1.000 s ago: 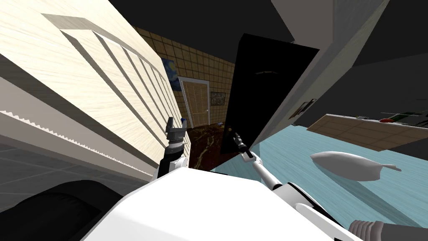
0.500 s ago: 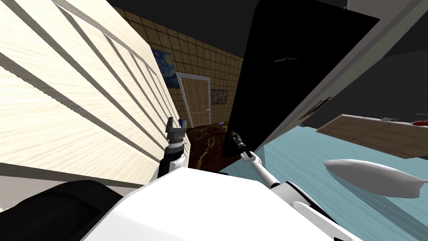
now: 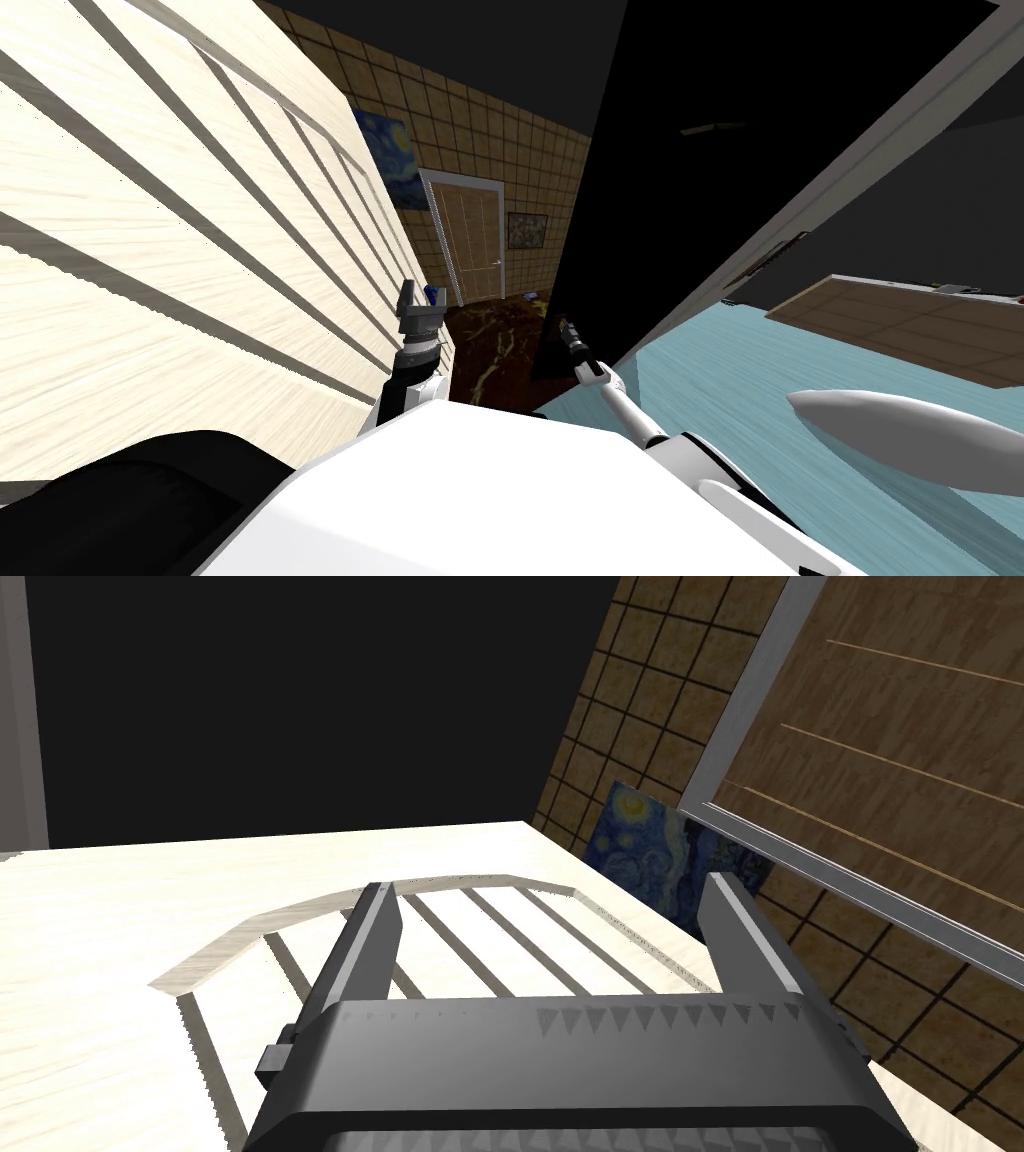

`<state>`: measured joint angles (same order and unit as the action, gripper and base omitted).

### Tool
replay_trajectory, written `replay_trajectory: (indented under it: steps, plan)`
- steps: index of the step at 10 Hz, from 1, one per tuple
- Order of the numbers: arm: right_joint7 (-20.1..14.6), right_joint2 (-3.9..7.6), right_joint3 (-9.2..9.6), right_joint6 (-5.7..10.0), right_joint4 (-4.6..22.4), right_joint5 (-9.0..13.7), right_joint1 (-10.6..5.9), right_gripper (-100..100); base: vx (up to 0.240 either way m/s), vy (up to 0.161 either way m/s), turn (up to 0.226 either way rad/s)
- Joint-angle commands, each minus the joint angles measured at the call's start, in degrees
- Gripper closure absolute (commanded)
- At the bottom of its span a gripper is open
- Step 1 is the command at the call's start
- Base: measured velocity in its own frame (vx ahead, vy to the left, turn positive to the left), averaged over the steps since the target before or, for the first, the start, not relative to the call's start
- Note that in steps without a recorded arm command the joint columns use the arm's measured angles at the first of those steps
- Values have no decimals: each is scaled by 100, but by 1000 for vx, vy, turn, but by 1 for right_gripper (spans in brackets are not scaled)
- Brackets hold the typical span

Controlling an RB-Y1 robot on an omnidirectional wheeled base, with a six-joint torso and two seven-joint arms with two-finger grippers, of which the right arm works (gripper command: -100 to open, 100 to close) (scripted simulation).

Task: Push the door open

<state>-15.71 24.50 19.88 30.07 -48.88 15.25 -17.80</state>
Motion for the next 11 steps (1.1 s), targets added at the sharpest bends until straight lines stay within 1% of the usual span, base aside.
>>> replay_trajectory:
  steps: [1,4,5,8,11]
  plan:
    - [-2,-4,6,-5,2,-1,8,100,-26,-6,8]
    - [-2,-4,6,-5,2,-1,8,100,-6,-2,-3]
    - [-28,-29,97,46,142,41,-62,100,114,24,-168]
    - [-79,-73,240,146,354,112,-191,100,173,50,-118]
    - [-149,-133,437,283,646,210,-367,100,192,74,-152]
